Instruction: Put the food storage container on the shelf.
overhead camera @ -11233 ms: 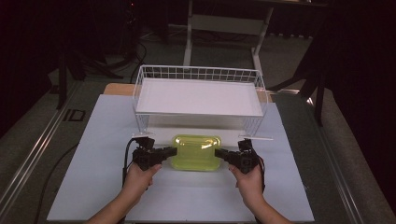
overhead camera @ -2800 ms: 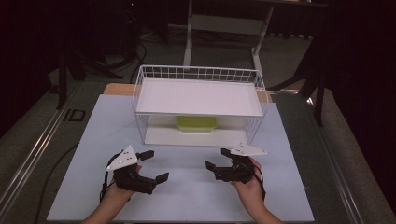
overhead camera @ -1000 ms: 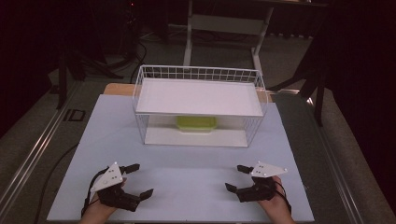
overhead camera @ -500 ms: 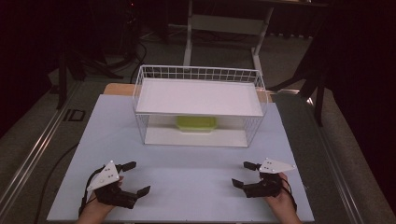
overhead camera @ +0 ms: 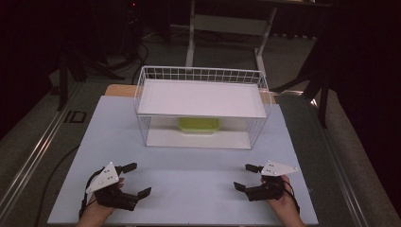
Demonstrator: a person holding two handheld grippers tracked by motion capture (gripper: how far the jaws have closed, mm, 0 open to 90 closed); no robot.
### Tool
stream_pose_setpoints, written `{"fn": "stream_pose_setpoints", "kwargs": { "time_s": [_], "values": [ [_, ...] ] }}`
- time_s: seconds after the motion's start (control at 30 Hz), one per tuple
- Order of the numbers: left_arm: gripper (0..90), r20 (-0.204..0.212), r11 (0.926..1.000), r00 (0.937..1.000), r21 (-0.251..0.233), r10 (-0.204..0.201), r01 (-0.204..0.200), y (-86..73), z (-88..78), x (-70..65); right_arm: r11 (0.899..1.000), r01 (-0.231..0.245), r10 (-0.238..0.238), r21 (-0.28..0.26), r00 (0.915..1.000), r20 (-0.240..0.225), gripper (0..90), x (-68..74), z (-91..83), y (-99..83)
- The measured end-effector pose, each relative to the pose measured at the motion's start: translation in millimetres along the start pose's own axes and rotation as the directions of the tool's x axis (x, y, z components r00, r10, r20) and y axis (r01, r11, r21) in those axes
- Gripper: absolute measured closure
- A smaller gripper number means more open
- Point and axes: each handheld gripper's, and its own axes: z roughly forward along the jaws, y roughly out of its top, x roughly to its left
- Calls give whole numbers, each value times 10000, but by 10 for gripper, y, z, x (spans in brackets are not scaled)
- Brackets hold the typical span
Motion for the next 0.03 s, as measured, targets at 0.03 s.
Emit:
{"fn": "stream_pose_setpoints", "kwargs": {
  "time_s": [0.03],
  "values": [
    [26,-5,10000,10000,-8,-1,1,0,0,0,10000,0,0,0,10000,0,146,0,0,0]
  ]
}}
